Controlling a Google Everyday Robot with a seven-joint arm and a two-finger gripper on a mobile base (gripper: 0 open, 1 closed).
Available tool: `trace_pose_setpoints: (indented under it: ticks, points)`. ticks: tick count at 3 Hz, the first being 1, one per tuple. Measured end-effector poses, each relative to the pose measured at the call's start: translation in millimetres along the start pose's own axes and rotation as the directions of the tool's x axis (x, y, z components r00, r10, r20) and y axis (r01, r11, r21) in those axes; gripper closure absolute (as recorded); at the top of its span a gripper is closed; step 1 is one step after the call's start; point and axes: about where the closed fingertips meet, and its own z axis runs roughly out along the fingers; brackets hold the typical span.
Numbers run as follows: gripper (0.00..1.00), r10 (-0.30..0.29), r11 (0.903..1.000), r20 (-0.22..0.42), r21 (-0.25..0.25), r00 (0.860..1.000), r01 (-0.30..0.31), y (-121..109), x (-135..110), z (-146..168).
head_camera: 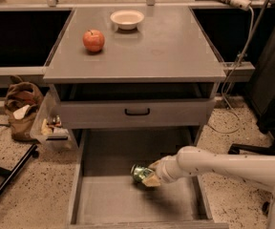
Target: Pick green can from middle drawer and place on counter
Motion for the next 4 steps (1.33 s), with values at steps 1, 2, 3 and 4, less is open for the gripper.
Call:
trace_pose_setpoints:
  ticks: [1,2,3,4]
  points:
    - [1.0,-0.072,0.9967,-0.015,0.035,0.997,0.073,-24.4,-66.9,-59.0]
    - [1.0,-0.126,0.991,-0.065,0.038,0.99,0.129,-40.5,-126.0,-117.4]
    - [1.0,-0.18,0.9831,-0.136,0.012,0.974,0.183,-33.3,-166.0,-170.5]
    - [1.0,-0.18,0.9831,-0.136,0.012,0.974,0.183,-33.3,-166.0,-170.5]
